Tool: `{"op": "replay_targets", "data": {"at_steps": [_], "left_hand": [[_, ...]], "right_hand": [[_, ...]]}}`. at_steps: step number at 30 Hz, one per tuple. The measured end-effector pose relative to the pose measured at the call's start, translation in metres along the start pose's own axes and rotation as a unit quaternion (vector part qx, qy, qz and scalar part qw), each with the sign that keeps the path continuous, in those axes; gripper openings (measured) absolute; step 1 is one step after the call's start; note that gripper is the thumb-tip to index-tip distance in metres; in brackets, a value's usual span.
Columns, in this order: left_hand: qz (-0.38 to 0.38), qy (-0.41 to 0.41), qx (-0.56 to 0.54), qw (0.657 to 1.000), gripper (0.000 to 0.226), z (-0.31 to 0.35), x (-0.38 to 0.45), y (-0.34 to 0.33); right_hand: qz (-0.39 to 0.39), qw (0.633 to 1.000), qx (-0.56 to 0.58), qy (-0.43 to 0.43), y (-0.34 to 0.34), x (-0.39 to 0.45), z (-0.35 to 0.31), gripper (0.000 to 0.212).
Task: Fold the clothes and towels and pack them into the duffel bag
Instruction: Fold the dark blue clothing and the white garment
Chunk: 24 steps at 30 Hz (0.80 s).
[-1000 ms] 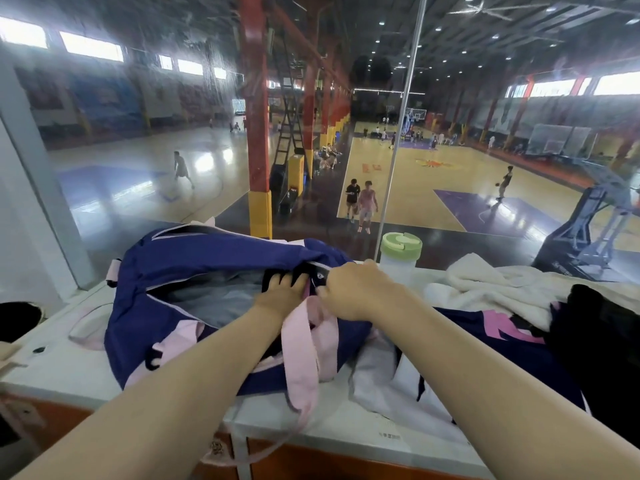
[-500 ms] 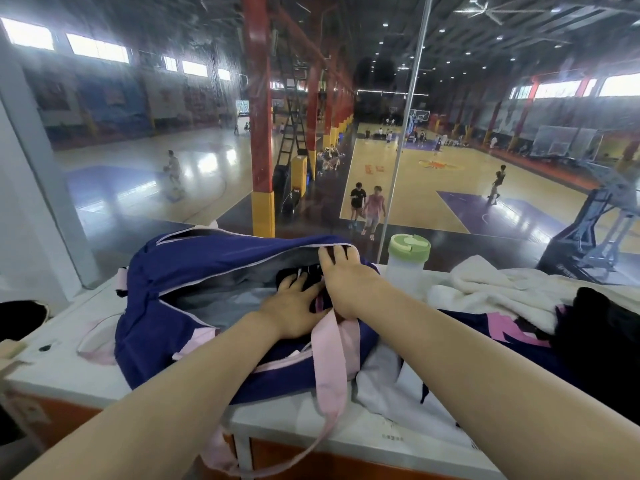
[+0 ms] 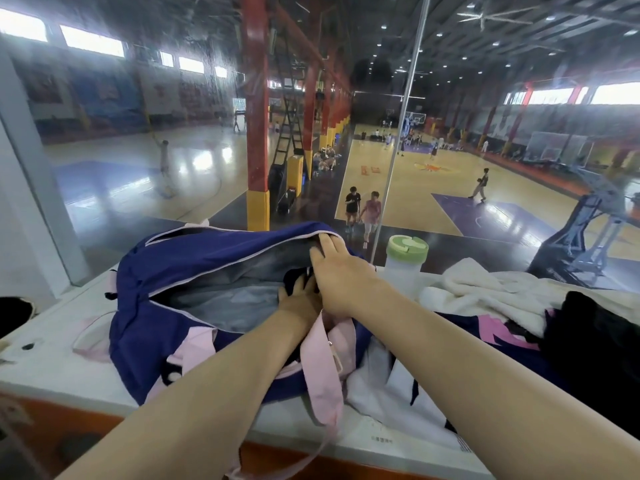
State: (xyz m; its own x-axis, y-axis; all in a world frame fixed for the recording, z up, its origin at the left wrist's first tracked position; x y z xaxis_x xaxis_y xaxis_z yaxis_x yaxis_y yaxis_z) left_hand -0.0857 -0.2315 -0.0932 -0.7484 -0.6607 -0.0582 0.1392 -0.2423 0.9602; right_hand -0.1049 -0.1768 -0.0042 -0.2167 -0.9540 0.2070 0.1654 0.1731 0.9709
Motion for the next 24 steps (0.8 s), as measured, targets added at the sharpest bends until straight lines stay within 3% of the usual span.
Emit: {"op": "replay_targets", "data": {"at_steps": [7, 12, 15, 18, 21, 24], "left_hand": [[0.005, -0.018, -0.004, 1.0, 0.06, -0.004, -0.018, 0.01], [0.049, -0.017, -0.057, 0.997, 0.06, -0.011, -0.042, 0.034], [0.094, -0.044, -0.123, 0.987, 0.047, 0.0, -0.065, 0.055], [0.16, -0.048, -0.206, 0.964, 0.035, 0.018, -0.094, 0.073], [0.221, -0.031, -0.26, 0.939, 0.036, 0.042, -0.117, 0.081], [0.21, -0.035, -0.338, 0.917, 0.04, 0.078, -0.133, 0.07]], "right_hand": [[0.003, 0.998, -0.029, 0.053, 0.011, -0.012, 0.016, 0.053], [0.022, 0.997, 0.052, 0.05, 0.026, -0.036, 0.02, 0.047], [0.05, 0.993, 0.099, 0.033, 0.035, -0.059, 0.022, 0.045], [0.092, 0.979, 0.178, -0.032, 0.048, -0.091, 0.038, 0.046], [0.125, 0.94, 0.282, -0.149, 0.05, -0.131, 0.063, 0.042], [0.125, 0.898, 0.356, -0.228, 0.03, -0.165, 0.076, 0.046]]}}
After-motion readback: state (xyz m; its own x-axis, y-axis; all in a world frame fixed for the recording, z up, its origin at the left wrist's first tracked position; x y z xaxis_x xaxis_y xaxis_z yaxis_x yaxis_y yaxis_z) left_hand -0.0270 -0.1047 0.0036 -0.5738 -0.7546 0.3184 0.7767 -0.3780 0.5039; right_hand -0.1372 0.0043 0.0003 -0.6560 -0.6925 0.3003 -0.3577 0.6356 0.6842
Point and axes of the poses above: each hand's wrist, its own x-axis towards the middle knuckle, its own y-axis out of the back of the hand, z = x × y, the point moved 8 cm from there along x, towards the middle knuckle, and after that the axes turned 3 degrees about x, right-handed, at the moved point
